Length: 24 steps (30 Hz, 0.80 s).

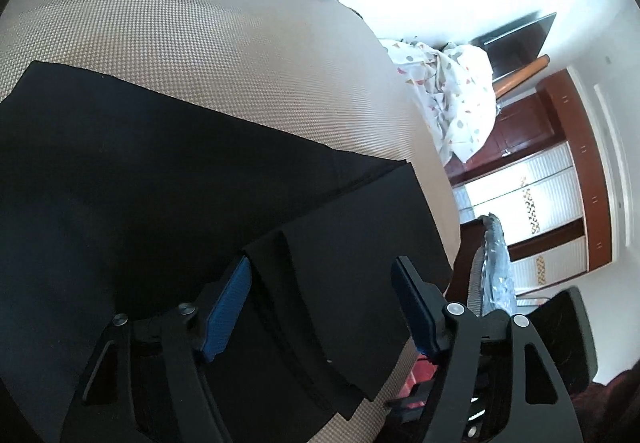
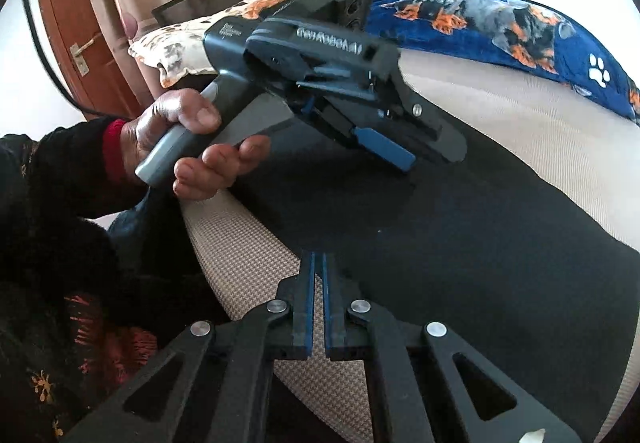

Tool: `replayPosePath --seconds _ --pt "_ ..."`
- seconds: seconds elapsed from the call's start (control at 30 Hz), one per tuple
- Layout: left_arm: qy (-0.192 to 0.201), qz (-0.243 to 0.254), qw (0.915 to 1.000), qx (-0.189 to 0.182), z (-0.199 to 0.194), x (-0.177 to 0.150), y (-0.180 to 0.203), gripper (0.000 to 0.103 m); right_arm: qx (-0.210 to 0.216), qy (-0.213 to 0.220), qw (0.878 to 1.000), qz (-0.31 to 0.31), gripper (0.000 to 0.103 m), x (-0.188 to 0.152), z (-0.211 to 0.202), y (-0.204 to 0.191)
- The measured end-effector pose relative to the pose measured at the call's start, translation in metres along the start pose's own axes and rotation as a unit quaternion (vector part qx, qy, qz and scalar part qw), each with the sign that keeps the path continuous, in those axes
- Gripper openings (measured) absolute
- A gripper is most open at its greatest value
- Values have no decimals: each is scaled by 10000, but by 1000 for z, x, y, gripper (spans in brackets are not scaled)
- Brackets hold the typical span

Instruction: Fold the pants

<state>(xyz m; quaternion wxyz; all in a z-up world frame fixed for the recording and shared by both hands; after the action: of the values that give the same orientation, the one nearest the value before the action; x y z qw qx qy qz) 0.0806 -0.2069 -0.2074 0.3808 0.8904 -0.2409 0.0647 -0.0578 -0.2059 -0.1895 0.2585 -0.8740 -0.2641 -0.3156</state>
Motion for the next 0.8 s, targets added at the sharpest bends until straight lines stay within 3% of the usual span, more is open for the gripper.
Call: replayPosePath --seconds 0.17,0.37,0.53,0.67,0.8 --pt "66 -84 9999 -73 1 4 -3 71 -698 20 9971 -291 10 6 -13 16" --pt "160 -33 9998 -59 2 15 -5 71 -863 -192 9951 -433 11 -2 -2 16" --pt "231 -143 9996 -115 -3 13 -8 71 -1069 -277 9919 -625 38 -5 9 14" --pt "379 -241 9989 -102 -18 14 -10 71 -1226 -394 9884 -809 38 -5 16 14" --pt "537 -127 9985 26 -37 9 -8 71 -1271 -543 9871 -806 31 -7 24 19"
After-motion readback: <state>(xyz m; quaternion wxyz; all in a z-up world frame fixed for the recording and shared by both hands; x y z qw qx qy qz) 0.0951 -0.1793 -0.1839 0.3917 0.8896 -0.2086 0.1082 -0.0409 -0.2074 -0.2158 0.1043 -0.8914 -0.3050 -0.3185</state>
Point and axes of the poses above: each gripper's, at about its wrist camera, not at the fingertips, and z roughly the way its jaws point, y to its right, x to its top, the point moved 10 cm from there along z, roughly the way its jaws point, and after that the axes turned 5 degrees about x, right-handed, at the moved point
